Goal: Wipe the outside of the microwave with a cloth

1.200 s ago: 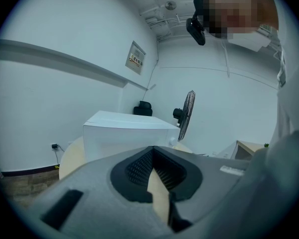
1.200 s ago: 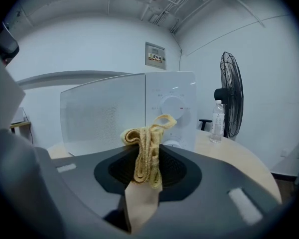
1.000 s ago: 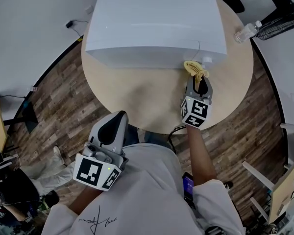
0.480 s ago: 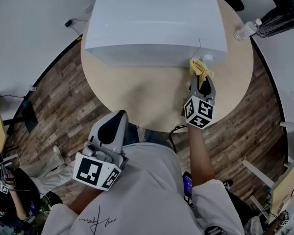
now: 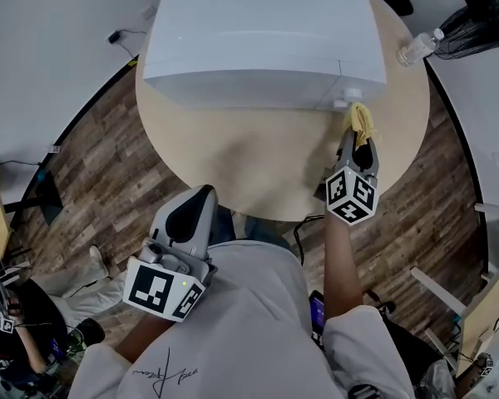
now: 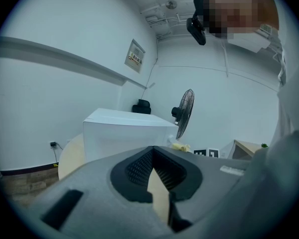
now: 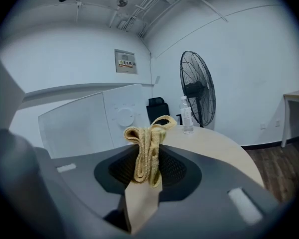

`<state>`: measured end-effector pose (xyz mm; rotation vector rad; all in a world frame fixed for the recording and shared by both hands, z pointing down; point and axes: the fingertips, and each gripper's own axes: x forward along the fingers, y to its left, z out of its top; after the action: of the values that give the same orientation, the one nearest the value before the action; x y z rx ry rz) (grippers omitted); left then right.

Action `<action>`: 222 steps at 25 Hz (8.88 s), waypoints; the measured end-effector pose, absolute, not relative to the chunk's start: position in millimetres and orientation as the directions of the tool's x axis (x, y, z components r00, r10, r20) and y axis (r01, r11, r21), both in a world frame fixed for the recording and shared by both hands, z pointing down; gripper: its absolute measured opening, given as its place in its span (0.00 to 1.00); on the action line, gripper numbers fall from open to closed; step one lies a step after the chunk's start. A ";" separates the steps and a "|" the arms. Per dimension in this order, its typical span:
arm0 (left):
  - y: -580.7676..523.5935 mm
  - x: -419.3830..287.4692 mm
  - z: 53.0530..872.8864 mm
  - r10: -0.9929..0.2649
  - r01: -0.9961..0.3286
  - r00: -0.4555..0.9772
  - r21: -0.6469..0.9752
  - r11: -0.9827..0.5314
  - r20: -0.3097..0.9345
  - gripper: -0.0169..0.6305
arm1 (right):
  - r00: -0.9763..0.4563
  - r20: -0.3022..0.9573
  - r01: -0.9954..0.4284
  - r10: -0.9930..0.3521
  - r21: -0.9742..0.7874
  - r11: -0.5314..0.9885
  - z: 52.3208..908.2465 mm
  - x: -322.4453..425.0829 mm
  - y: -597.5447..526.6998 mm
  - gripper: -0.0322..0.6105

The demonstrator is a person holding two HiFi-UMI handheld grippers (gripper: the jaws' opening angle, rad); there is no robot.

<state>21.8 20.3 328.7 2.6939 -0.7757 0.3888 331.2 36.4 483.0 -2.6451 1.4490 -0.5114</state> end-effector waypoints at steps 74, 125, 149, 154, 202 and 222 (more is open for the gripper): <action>-18.8 -61.1 335.9 -0.588 -0.683 0.723 0.248 -0.687 0.361 0.01 | 0.263 0.358 -0.875 -0.896 -0.302 -0.378 536.7 150.2 -93.9 0.24; -83.1 -140.6 356.9 -0.681 -0.800 0.598 0.263 -0.539 0.423 0.01 | -0.043 0.419 -0.917 -0.907 -0.378 -0.131 563.5 -18.1 -186.4 0.24; -84.7 -139.7 354.4 -0.691 -0.802 0.597 0.264 -0.537 0.408 0.01 | -0.215 0.383 -0.907 -0.898 -0.420 0.038 544.8 -56.4 -186.4 0.24; -78.2 -135.4 353.9 -0.688 -0.796 0.605 0.267 -0.544 0.401 0.01 | -0.239 0.354 -0.906 -0.904 -0.417 0.076 531.0 -54.6 -177.2 0.24; -40.8 -55.9 347.4 -0.637 -0.719 0.692 0.251 -0.648 0.340 0.01 | -0.175 0.288 -0.942 -0.942 -0.327 0.075 425.0 101.8 -46.3 0.24; -43.4 -50.8 351.7 -0.645 -0.737 0.669 0.219 -0.640 0.368 0.01 | -0.112 0.297 -0.957 -0.948 -0.290 0.022 394.1 165.1 16.7 0.24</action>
<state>-50.8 -43.4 351.7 2.5359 -1.0907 0.3655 165.1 16.7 394.1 -2.1068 2.2596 -0.6706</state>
